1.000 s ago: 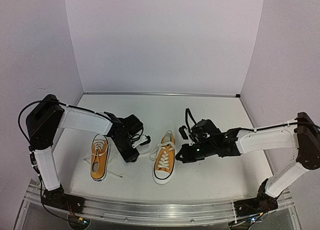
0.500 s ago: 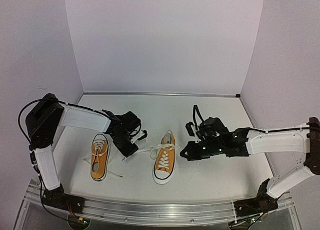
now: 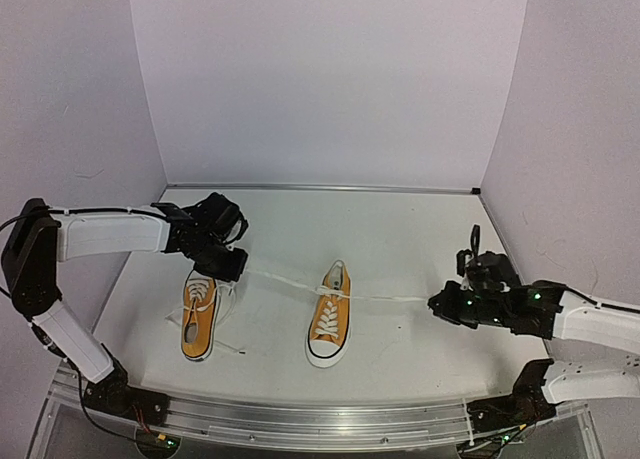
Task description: Tie the shoes
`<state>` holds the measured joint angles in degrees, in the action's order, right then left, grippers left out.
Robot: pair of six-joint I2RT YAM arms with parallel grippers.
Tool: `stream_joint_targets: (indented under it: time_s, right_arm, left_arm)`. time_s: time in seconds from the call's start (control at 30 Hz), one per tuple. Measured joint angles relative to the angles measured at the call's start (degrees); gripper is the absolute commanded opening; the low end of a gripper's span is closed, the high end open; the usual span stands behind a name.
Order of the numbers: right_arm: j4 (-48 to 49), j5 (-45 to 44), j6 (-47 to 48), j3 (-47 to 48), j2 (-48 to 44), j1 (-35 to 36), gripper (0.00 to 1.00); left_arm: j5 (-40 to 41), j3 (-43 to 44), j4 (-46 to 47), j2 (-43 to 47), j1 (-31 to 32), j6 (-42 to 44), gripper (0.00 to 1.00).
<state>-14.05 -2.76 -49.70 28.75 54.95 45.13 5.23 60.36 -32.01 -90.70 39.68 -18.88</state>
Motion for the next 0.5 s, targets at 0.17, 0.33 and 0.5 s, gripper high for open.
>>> stream_joint_targets:
  time_s: [0.17, 0.33, 0.5]
  right_arm:
    - [-6.63, -6.39, -5.31, -0.89, -8.66, -1.34, 0.00]
    - [-13.01, -10.97, -10.92, -2.22, -11.32, -1.49, 0.00]
    - [-18.54, -12.96, -17.68, -5.68, -11.25, -1.49, 0.00]
  left_arm:
    - [0.68, -0.14, -0.08, 1.27, -2.98, -4.16, 0.00]
    - [2.32, -0.20, -1.54, 1.45, -4.90, -7.35, 0.00]
    - [2.52, -1.60, -1.82, 1.45, -5.04, -10.33, 0.00]
